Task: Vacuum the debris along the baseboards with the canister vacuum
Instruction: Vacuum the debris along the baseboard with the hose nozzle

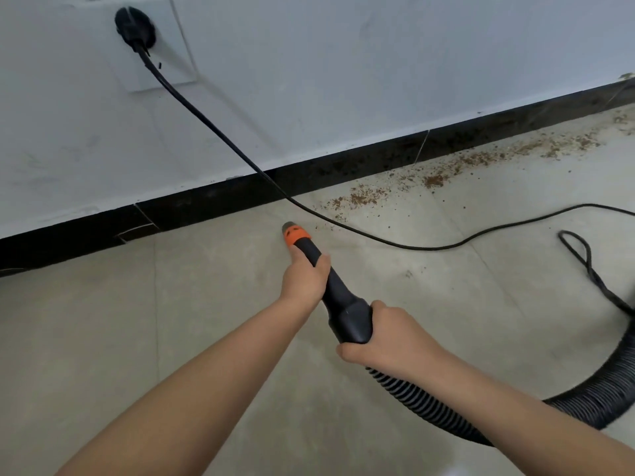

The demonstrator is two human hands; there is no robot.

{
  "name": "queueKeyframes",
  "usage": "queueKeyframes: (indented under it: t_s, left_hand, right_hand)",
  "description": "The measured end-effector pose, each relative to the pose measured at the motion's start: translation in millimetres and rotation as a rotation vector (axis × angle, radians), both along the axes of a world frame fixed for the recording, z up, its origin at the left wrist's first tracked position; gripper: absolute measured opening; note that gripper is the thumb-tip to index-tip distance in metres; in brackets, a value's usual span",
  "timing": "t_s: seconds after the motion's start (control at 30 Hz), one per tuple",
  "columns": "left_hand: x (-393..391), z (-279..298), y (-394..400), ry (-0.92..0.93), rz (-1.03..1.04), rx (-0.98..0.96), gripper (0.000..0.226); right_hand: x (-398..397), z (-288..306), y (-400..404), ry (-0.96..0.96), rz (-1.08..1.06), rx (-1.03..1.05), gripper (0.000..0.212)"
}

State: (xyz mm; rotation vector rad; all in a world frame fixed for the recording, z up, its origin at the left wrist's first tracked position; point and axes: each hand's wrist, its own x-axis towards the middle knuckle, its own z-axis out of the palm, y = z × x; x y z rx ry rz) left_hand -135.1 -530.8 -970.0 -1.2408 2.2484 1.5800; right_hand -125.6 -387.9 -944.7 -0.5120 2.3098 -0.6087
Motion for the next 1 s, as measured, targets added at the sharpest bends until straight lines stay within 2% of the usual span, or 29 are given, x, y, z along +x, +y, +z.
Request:
queueKeyframes:
  t_s: [0.3,0.53,0.87,1.0]
  left_hand:
    - [33,-6,13,0.052,0.038,-0.015,0.060]
    - [55,-7,20,0.106,0.052,0.046,0.058]
    - [33,-2,46,0.078,-0.079,0.066,0.064]
    - [18,1,43,0.060,0.007,0.101,0.066]
  right_hand:
    - [27,2,14,0.022,0.007,0.018,0.043]
    - [41,7,24,0.043,0.064,0.053,0.043]
    - [35,9,49,0.042,-0.050,0.060,0.041]
    - [15,2,41,0.026,-0.032,0.007,0.039]
